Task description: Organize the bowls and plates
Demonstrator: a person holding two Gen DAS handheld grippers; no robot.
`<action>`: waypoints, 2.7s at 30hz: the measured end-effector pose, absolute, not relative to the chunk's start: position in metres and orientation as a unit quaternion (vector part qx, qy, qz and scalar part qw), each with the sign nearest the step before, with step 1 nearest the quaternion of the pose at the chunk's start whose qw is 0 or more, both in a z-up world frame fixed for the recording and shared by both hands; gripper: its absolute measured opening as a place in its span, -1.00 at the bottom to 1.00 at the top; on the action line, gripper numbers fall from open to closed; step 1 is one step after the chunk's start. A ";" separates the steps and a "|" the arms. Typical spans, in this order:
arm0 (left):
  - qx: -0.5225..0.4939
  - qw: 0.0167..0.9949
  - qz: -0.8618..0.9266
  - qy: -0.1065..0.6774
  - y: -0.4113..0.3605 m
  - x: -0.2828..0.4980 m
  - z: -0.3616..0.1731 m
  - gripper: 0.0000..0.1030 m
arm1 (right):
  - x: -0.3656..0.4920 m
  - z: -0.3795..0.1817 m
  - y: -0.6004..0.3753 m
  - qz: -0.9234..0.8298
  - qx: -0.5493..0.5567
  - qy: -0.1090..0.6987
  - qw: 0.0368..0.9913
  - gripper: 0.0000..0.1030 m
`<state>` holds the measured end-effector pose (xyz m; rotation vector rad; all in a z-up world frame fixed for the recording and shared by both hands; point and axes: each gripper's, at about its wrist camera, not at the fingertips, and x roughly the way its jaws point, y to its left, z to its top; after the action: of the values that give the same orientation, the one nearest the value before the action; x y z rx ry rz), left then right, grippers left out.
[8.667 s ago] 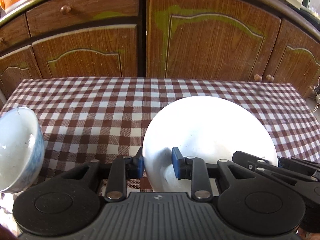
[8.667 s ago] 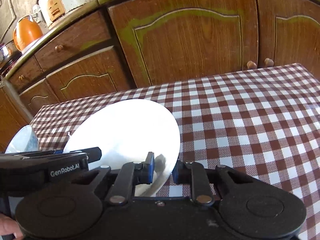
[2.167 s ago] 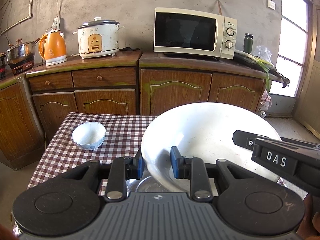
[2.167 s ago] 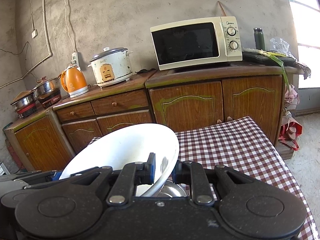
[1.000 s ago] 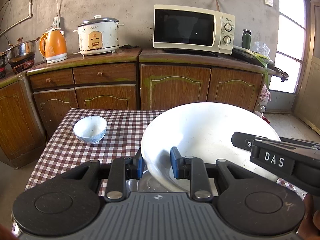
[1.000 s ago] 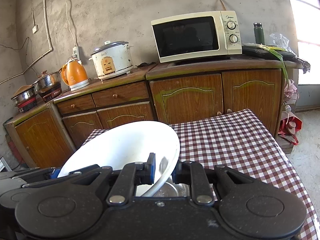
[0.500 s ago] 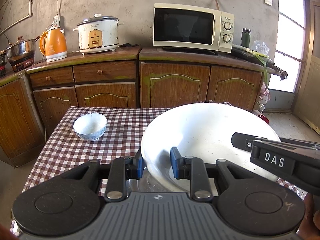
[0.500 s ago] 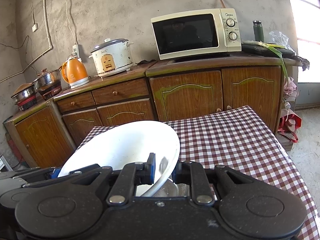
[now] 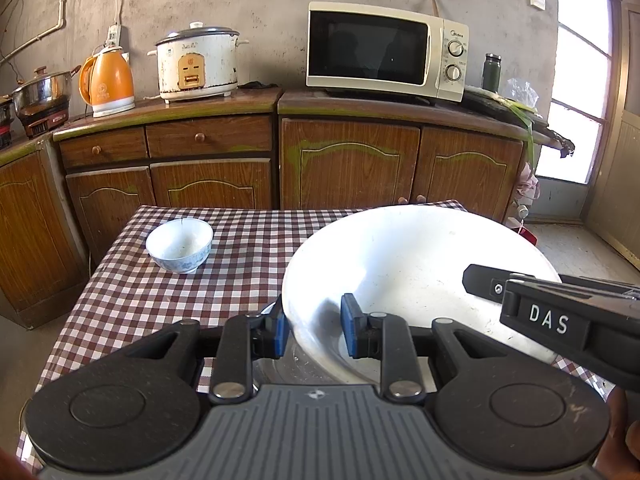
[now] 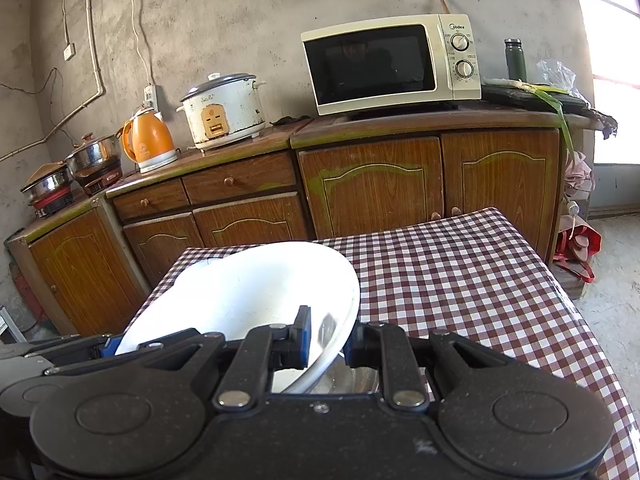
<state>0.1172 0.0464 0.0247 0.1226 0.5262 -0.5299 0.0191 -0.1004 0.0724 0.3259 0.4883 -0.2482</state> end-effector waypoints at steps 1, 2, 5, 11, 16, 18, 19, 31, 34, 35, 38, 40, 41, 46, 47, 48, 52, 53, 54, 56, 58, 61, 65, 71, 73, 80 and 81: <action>0.059 0.929 -0.259 0.258 0.047 0.117 0.024 -0.49 | 0.018 0.072 -0.100 -0.122 0.160 0.240 0.950 -0.58; 0.059 0.929 -0.259 0.258 0.047 0.116 0.024 -0.49 | 0.018 0.071 -0.099 -0.122 0.159 0.240 0.950 -0.58; 0.059 0.929 -0.257 0.259 0.048 0.115 0.023 -0.49 | 0.017 0.069 -0.097 -0.122 0.158 0.242 0.949 -0.58; 0.055 0.929 -0.255 0.262 0.051 0.114 0.020 -0.49 | 0.017 0.067 -0.097 -0.121 0.160 0.244 0.949 -0.58; 0.056 0.929 -0.253 0.264 0.051 0.111 0.017 -0.49 | 0.016 0.062 -0.095 -0.121 0.161 0.248 0.948 -0.58; 0.057 0.929 -0.253 0.266 0.051 0.111 0.015 -0.49 | 0.014 0.059 -0.093 -0.121 0.162 0.250 0.947 -0.58; 0.058 0.928 -0.253 0.267 0.051 0.111 0.014 -0.49 | 0.014 0.058 -0.093 -0.121 0.161 0.251 0.947 -0.58; 0.057 0.928 -0.253 0.269 0.054 0.105 0.009 -0.49 | 0.007 0.053 -0.087 -0.122 0.159 0.253 0.946 -0.58; 0.058 0.927 -0.254 0.270 0.054 0.104 0.009 -0.49 | 0.004 0.052 -0.086 -0.123 0.158 0.254 0.946 -0.58; 0.058 0.927 -0.254 0.270 0.054 0.103 0.008 -0.49 | 0.002 0.052 -0.086 -0.123 0.159 0.255 0.946 -0.58; 0.058 0.927 -0.254 0.268 0.055 0.101 0.008 -0.49 | 0.000 0.051 -0.084 -0.123 0.159 0.255 0.946 -0.58; 0.058 0.927 -0.255 0.268 0.056 0.099 0.008 -0.49 | -0.002 0.051 -0.083 -0.124 0.158 0.254 0.946 -0.58; 0.057 0.927 -0.255 0.267 0.056 0.099 0.008 -0.49 | -0.004 0.051 -0.082 -0.124 0.158 0.253 0.946 -0.58; 0.057 0.928 -0.254 0.267 0.058 0.095 0.007 -0.49 | -0.006 0.052 -0.081 -0.124 0.158 0.253 0.946 -0.58; 0.057 0.928 -0.254 0.267 0.059 0.095 0.007 -0.49 | -0.007 0.052 -0.080 -0.123 0.158 0.253 0.946 -0.58; 0.056 0.928 -0.255 0.267 0.060 0.094 0.007 -0.49 | -0.009 0.052 -0.079 -0.123 0.158 0.253 0.946 -0.58; 0.056 0.928 -0.254 0.268 0.061 0.093 0.006 -0.49 | -0.013 0.052 -0.074 -0.122 0.157 0.254 0.947 -0.58; 0.056 0.928 -0.254 0.268 0.062 0.093 0.006 -0.49 | -0.013 0.052 -0.074 -0.122 0.157 0.254 0.947 -0.58; 0.056 0.928 -0.254 0.268 0.063 0.091 0.005 -0.49 | -0.014 0.052 -0.073 -0.122 0.157 0.255 0.947 -0.58; 0.055 0.927 -0.254 0.269 0.064 0.090 0.004 -0.49 | -0.015 0.051 -0.072 -0.121 0.156 0.255 0.946 -0.58; 0.053 0.927 -0.254 0.272 0.066 0.089 0.003 -0.49 | -0.017 0.051 -0.071 -0.121 0.156 0.256 0.946 -0.58; 0.053 0.927 -0.254 0.273 0.067 0.086 0.002 -0.49 | -0.018 0.051 -0.069 -0.120 0.155 0.256 0.946 -0.58; 0.053 0.926 -0.254 0.276 0.068 0.085 0.000 -0.49 | -0.021 0.048 -0.068 -0.120 0.156 0.258 0.946 -0.58; 0.053 0.925 -0.255 0.278 0.069 0.083 -0.003 -0.48 | -0.022 0.046 -0.067 -0.120 0.157 0.261 0.945 -0.58; 0.053 0.924 -0.255 0.280 0.069 0.082 -0.004 -0.48 | -0.022 0.046 -0.067 -0.120 0.156 0.261 0.945 -0.58; 0.053 0.923 -0.255 0.284 0.070 0.079 -0.010 -0.48 | -0.027 0.041 -0.066 -0.120 0.159 0.264 0.944 -0.58; 0.053 0.923 -0.255 0.285 0.071 0.079 -0.011 -0.48 | -0.027 0.040 -0.066 -0.120 0.159 0.265 0.943 -0.58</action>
<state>0.0786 0.0706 -0.0111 0.1089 0.5852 -0.5231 -0.0275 -0.0657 0.0405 0.3247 0.5404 -0.2455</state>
